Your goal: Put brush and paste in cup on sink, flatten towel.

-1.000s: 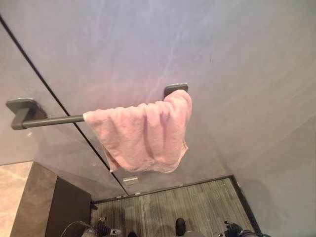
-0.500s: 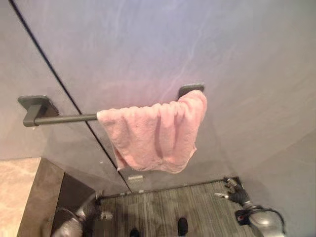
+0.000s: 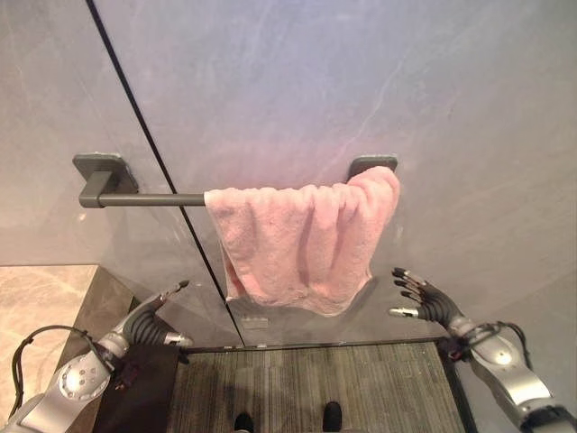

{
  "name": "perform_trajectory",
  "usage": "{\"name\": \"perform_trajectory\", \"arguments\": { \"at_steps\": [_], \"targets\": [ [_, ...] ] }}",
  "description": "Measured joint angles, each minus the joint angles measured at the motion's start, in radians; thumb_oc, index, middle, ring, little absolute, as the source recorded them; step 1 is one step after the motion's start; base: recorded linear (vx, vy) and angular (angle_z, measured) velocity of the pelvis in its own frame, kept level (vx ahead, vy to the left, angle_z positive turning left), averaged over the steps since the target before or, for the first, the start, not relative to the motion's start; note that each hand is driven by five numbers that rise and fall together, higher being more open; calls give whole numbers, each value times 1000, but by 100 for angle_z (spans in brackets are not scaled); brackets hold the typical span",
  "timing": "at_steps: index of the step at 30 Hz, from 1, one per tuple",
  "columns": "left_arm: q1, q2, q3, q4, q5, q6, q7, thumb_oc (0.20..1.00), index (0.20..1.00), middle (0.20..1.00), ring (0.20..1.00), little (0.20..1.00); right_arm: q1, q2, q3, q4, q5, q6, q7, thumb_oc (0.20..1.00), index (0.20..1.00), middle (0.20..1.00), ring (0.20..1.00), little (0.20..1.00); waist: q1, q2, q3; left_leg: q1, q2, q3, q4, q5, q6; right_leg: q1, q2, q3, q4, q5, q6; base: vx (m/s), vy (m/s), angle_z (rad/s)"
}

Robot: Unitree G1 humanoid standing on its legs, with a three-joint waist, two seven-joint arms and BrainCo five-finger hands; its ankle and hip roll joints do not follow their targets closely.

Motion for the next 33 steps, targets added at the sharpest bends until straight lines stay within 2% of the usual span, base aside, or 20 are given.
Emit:
{"name": "perform_trajectory", "arguments": {
  "at_steps": [2, 5, 9, 13, 22, 23, 24, 27, 31, 33],
  "targets": [
    [-72, -9, -15, -9, -11, 3, 1, 1000, 1000, 1000, 1000, 1000, -86, 9, 55, 0, -3, 6, -13, 1000, 1000, 1000, 1000, 1000, 11, -12, 8, -7, 0, 0, 1, 6, -1, -9, 1, -1, 0, 4, -2, -59, -2, 1],
    [-132, -15, -33, -10, -16, 3, 6, 1000, 1000, 1000, 1000, 1000, -125, 20, 59, 1, -21, 5, -28, 1000, 1000, 1000, 1000, 1000, 20, -26, 19, -23, -1, 1, 1, 11, -2, -26, 0, 0, 0, 10, -2, -72, -6, -1],
    [-179, -36, -59, -10, -16, 6, 22, 1000, 1000, 1000, 1000, 1000, -137, 92, 61, 22, -28, 7, -83, 1000, 1000, 1000, 1000, 1000, 19, -52, 39, -40, 2, 3, 1, 15, -4, -45, 2, 2, 0, 15, -6, -60, -2, -2],
    [-282, -107, -131, -6, -15, 11, 34, 1000, 1000, 1000, 1000, 1000, -214, 137, 115, 21, -33, 14, -108, 1000, 1000, 1000, 1000, 1000, 4, -81, 56, -70, 4, 21, 1, 23, -3, -83, 10, 17, 0, 29, -9, -7, 7, -9],
    [-319, -195, -195, -8, -18, 20, 43, 1000, 1000, 1000, 1000, 1000, -227, 166, 146, 22, -21, 17, -99, 1000, 1000, 1000, 1000, 1000, -3, -85, 55, -39, 12, 46, 1, 22, -4, -65, 16, 38, 0, 33, -12, 40, 10, -9],
    [-325, -216, -198, -7, -18, 20, 43, 1000, 1000, 1000, 1000, 1000, -227, 178, 147, 22, -20, 19, -92, 567, 567, 567, 567, 567, -2, -85, 54, -32, 12, 51, 1, 21, -6, -61, 16, 42, 0, 33, -12, 18, 2, -8],
    [-327, -223, -199, -8, -19, 20, 42, 200, 200, 200, 200, 200, -227, 181, 147, 21, -20, 19, -89, 200, 200, 200, 200, 200, -2, -85, 54, -31, 12, 52, 1, 21, -6, -61, 17, 45, 0, 33, -12, 22, 3, -9],
    [-342, -237, -225, -5, -49, 22, 39, 200, 200, 200, 200, 200, -224, 214, 148, 26, 26, 33, -85, 200, 200, 200, 200, 200, -11, -86, 53, -19, 13, 57, 1, 21, -6, -55, 18, 55, 0, 35, -14, 35, 1, -9],
    [-342, -303, -227, 1, -71, 25, 40, 200, 200, 200, 200, 200, -205, 279, 143, 35, 66, 34, -88, 200, 200, 200, 200, 200, -26, -86, 48, -2, 14, 58, 1, 21, -6, -38, 19, 56, 0, 35, -15, 18, -5, -1],
    [-287, -344, -212, 0, -102, 34, 39, 200, 200, 200, 200, 200, -108, 295, 106, 10, 102, 34, -83, 200, 200, 200, 200, 200, -29, -77, 9, 3, 16, 58, 1, 18, -7, -32, 21, 56, 0, 33, -14, 43, -8, 0]
  ]
}}
